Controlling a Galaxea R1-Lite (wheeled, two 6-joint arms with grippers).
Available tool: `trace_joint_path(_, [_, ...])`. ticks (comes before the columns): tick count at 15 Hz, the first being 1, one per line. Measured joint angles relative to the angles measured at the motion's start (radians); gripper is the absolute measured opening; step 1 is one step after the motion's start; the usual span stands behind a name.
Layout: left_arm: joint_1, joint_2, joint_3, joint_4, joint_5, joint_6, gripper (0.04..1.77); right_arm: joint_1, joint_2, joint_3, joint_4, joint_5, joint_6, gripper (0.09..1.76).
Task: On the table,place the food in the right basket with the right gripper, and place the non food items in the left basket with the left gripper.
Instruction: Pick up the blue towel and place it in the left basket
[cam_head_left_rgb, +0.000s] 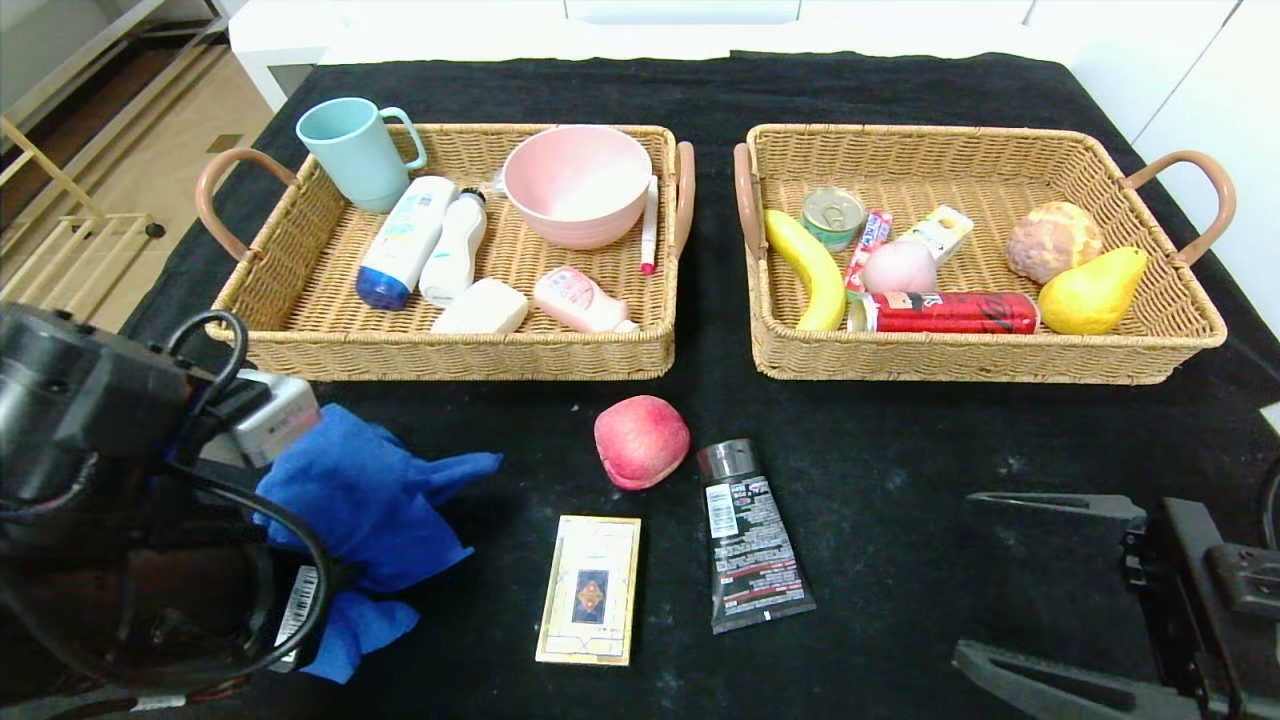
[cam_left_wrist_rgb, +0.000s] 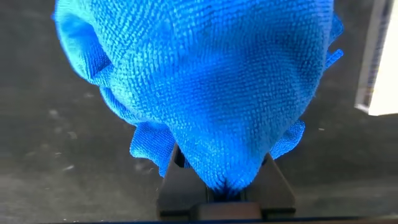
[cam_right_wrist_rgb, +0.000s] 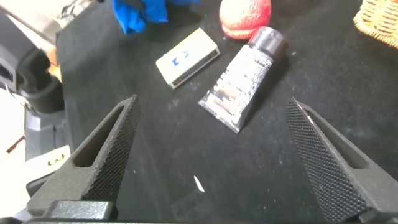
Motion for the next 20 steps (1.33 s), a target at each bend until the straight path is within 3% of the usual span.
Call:
trace_joint_path(7, [0.004,-0.141,-0.064,-0.001,-0.001,0.041,0.25,-0.011,0.011,-0.028,0.004,-0.017,0.021,1.71])
trace_joint_path(15, [0.027,-0.129,-0.296,-0.007,-0.003,0.054,0.25,-0.012,0.026,-0.039,0.005,-0.019,0.037,1.71])
trace_joint_path(20, [0.049,-0.032,-0.468,-0.012,-0.005,0.103,0.25,-0.017,0.045,-0.043,0.005,-0.037,0.037,1.71])
